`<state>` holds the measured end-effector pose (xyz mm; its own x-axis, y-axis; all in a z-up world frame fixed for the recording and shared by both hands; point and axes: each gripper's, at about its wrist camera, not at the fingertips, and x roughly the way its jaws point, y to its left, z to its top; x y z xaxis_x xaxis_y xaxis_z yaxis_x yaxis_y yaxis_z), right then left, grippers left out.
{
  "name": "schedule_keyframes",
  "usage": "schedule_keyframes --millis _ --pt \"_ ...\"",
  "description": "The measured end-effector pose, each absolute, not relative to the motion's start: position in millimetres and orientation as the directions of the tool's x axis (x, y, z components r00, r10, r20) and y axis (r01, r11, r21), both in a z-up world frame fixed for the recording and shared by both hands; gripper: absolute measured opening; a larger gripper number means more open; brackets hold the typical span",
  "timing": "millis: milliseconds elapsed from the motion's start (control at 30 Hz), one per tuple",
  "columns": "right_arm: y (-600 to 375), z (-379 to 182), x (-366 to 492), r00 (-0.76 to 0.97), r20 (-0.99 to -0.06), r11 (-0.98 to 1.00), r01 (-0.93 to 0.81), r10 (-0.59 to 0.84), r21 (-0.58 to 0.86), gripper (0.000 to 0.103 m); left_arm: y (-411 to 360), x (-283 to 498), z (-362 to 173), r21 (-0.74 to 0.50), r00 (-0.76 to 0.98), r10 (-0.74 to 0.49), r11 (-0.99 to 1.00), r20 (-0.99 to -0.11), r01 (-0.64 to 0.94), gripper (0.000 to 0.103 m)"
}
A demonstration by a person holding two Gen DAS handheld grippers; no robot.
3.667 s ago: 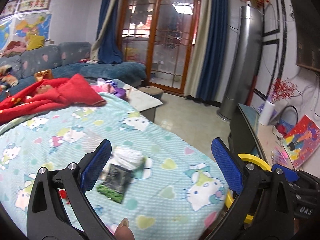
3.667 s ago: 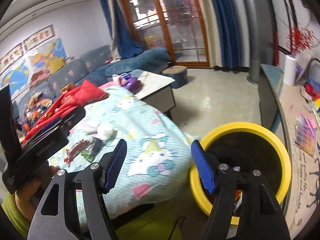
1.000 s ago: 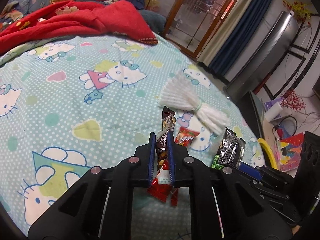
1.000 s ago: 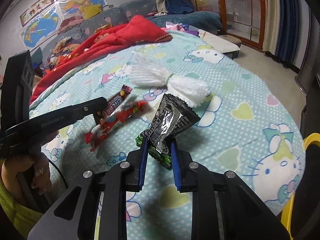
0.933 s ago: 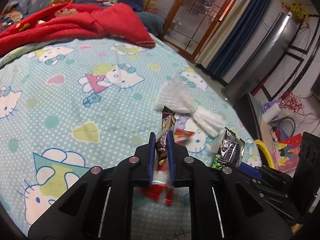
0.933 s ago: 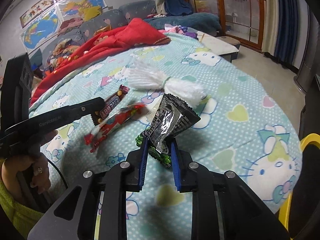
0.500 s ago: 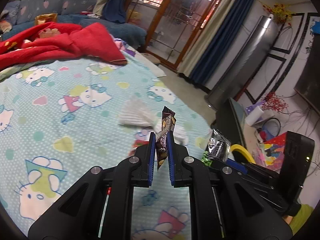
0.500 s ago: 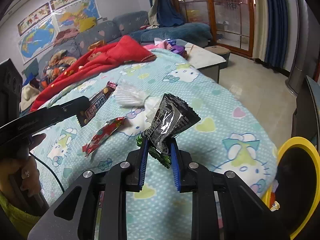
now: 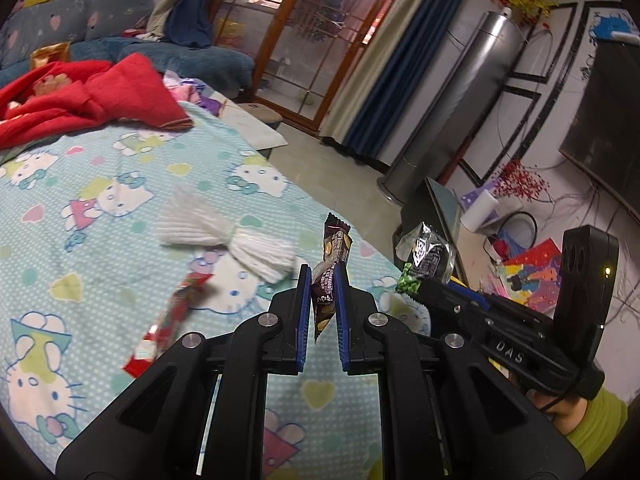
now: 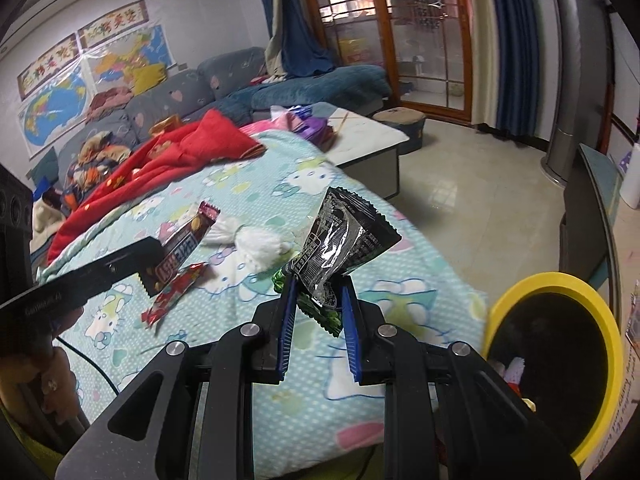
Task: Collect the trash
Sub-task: 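Carry the chocolate wrapper and black snack bag over the yellow bin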
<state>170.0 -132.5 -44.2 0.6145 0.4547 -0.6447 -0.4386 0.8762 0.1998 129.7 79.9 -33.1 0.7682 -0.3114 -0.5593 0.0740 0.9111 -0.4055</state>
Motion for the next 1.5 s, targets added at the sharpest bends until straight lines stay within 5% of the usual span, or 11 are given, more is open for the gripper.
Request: schedule_keyframes --millis 1500 --pt "-339 -107 166 0.642 -0.748 0.965 0.049 0.168 0.258 0.021 -132 147 -64 -0.266 0.598 -0.515 0.848 -0.614 0.458 0.007"
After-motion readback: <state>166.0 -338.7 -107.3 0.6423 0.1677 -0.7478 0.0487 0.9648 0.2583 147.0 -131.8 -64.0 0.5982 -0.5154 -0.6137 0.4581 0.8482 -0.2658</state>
